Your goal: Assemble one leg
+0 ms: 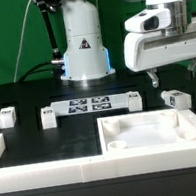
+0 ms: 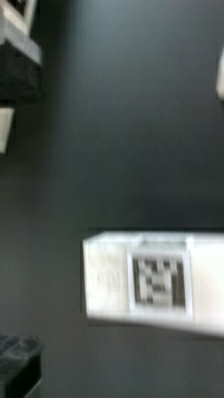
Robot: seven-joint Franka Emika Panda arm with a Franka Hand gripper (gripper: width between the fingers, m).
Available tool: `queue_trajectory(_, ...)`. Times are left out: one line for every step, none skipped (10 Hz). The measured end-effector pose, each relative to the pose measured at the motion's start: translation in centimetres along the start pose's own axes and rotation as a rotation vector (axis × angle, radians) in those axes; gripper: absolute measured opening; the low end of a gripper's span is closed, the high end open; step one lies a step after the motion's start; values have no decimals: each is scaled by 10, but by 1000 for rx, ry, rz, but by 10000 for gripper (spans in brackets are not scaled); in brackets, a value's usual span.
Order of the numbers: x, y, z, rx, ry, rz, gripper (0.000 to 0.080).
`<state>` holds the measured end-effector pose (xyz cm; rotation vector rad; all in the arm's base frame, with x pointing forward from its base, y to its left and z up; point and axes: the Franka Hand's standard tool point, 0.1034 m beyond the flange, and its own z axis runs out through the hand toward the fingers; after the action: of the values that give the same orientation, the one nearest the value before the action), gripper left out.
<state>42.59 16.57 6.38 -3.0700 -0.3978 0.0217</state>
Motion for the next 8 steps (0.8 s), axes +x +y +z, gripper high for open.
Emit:
queue_trajectory(-2, 2, 0, -4, -28, 3, 649)
queue_trajectory(-1, 1, 0, -3, -24, 2, 649)
queue_trajectory(-4, 1, 1, -6, -50, 1, 649)
queue_trajectory(-15, -2, 4, -14, -172, -3, 649)
queue_trajectory(-12, -11, 5, -4, -273, 2, 649)
queue_trajectory(-11, -17, 7, -8, -322, 19, 649)
queue_trajectory(-20, -20, 8, -14, -422, 20, 649)
queue_trajectory(-21, -23, 11, -15, -532, 17, 649)
